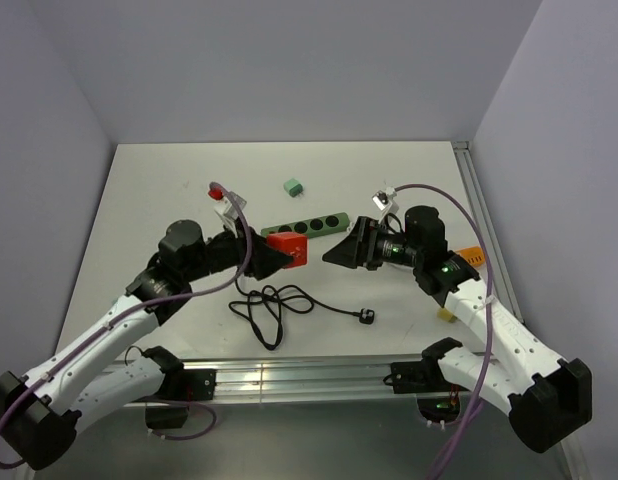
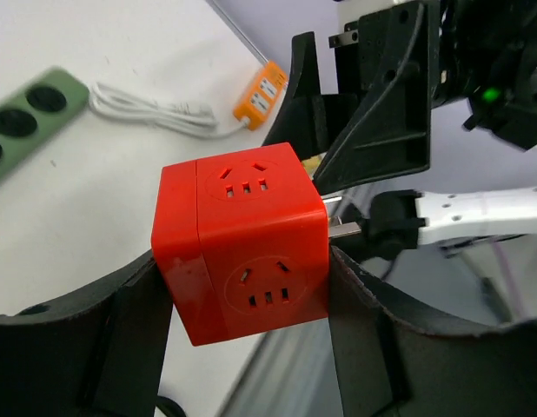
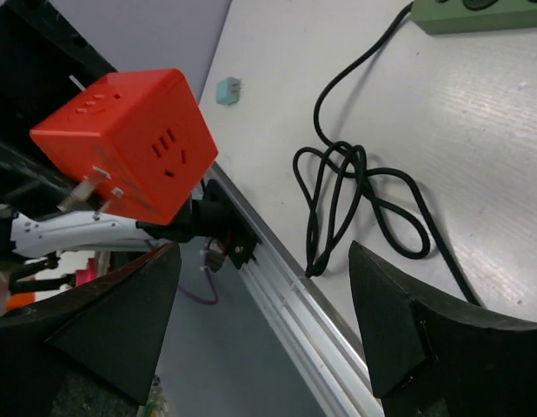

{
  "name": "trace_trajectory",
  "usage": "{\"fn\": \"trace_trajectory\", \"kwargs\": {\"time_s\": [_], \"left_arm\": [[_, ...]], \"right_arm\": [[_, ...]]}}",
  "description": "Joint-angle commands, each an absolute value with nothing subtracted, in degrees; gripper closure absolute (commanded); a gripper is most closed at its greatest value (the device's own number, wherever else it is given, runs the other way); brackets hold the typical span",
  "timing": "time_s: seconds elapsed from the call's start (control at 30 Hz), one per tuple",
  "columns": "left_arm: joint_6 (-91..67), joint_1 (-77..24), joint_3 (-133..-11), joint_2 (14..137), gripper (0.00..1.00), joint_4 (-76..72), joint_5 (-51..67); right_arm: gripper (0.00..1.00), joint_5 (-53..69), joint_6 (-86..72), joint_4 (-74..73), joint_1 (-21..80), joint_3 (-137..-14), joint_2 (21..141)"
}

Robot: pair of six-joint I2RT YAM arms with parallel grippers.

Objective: Insert the plug

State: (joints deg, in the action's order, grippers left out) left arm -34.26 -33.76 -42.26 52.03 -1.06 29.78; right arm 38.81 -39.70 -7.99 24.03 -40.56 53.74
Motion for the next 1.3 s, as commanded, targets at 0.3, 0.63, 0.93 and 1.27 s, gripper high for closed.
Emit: {"fn": "trace_trajectory", "kwargs": {"time_s": [0.3, 0.63, 0.93, 1.27], "left_arm": [[10.19, -46.93, -37.52, 46.12, 1.00, -16.97, 22.76], [-4.73, -46.85, -39.73, 58.35, 1.00, -28.27, 24.61], [-6.84, -47.90, -33.77, 60.47, 1.00, -31.36, 10.47], [-8.01, -53.25, -25.58, 54.85, 1.00, -41.84, -3.83]], "right_arm": [[0.15, 33.41, -35.95, -22.12, 24.26, -50.00, 50.36], [0.15, 23.48, -33.31, -35.15, 24.35, -53.79, 49.48], [0.16, 13.63, -38.40, -43.33, 24.26, -57.56, 51.85], [0.17, 15.91, -47.26, -39.38, 26.54, -58.62, 55.28]]}}
